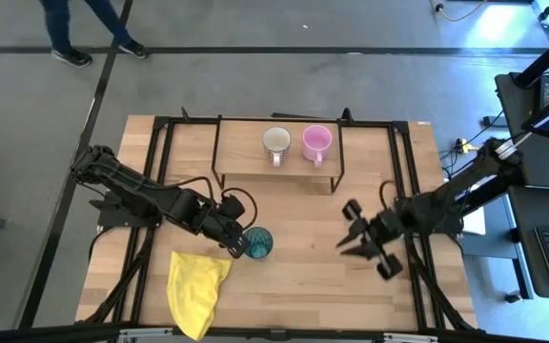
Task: Stack small to large cups/mugs on shelf
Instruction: Put the blue cup on the shelf
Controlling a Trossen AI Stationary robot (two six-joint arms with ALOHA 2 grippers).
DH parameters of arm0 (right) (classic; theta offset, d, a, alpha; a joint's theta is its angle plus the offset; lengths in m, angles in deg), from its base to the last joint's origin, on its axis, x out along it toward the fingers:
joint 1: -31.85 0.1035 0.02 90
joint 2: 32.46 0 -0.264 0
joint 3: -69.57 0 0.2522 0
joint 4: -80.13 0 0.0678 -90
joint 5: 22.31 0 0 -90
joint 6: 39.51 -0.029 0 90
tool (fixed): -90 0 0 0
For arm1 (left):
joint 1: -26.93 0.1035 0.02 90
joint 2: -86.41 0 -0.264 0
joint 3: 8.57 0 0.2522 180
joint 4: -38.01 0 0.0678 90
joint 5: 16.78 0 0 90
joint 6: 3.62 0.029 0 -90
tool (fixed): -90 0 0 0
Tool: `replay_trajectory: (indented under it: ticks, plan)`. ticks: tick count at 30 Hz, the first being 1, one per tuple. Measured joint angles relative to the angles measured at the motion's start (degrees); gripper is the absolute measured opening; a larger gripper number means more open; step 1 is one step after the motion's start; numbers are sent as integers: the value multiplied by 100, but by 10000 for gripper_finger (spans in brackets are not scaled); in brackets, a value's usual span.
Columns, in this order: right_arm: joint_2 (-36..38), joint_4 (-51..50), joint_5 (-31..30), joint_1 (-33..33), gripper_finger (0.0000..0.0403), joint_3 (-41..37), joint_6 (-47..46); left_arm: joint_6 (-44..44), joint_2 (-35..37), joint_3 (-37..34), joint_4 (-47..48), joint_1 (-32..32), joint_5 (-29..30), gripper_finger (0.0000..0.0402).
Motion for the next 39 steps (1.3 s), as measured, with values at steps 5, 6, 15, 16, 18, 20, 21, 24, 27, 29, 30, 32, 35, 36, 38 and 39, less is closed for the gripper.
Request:
replay_trajectory:
  ticks: [5, 6, 15, 16, 18, 20, 21, 24, 27, 29, 30, 32, 35, 36, 38, 39]
  plan:
    - [1413, -1932, 244, -577, 72, -481, -341, -82, 0, 0, 2, 6, 2, 67]
    - [1689, -2296, 224, -639, 71, -521, -425, -103, 0, 0, 2, 7, 4, 67]
    - [3584, -5325, -375, -692, 70, -564, -652, -281, 0, 2, 4, 15, 126, 67]
    - [3733, -5572, -416, -692, 71, -565, -770, -336, 0, 2, 5, 24, 154, 67]
    - [4034, -5960, -455, -693, 71, -566, -892, -403, 0, 2, 6, 59, 173, 67]
    - [4354, -6270, -548, -694, 71, -566, -906, -428, 0, 2, 8, 111, 183, 67]
    - [4522, -6413, -622, -693, 71, -566, -906, -430, 0, 2, 8, 134, 187, 67]
    - [5050, -6660, -868, -694, 71, -698, -914, -430, 0, 2, 13, 213, 205, 66]
    - [5691, -6504, -886, -696, 71, -1090, -918, -432, 0, 2, 30, 291, 205, 66]
    - [6152, -6325, -883, -696, 71, -1418, -930, -458, 0, 2, 30, 332, 205, 66]
    - [6214, -6190, -894, -696, 71, -1604, -928, -515, 0, 2, 36, 349, 206, 66]
    - [6159, -5976, -906, -714, 71, -1834, -849, -581, 0, 7, 62, 367, 198, 66]
    - [6180, -5367, -869, -745, 71, -2150, -779, -702, 4, 7, 102, 366, 143, 66]
    - [6201, -5341, -877, -761, 71, -2283, -794, -717, 2, 4, 109, 363, 86, 66]
    - [6168, -5169, -873, -808, 71, -2495, -892, -742, 4, 4, 52, 361, -36, 66]
    - [6183, -4999, -841, -828, 71, -2608, -968, -765, 3, 2, 25, 358, -95, 66]
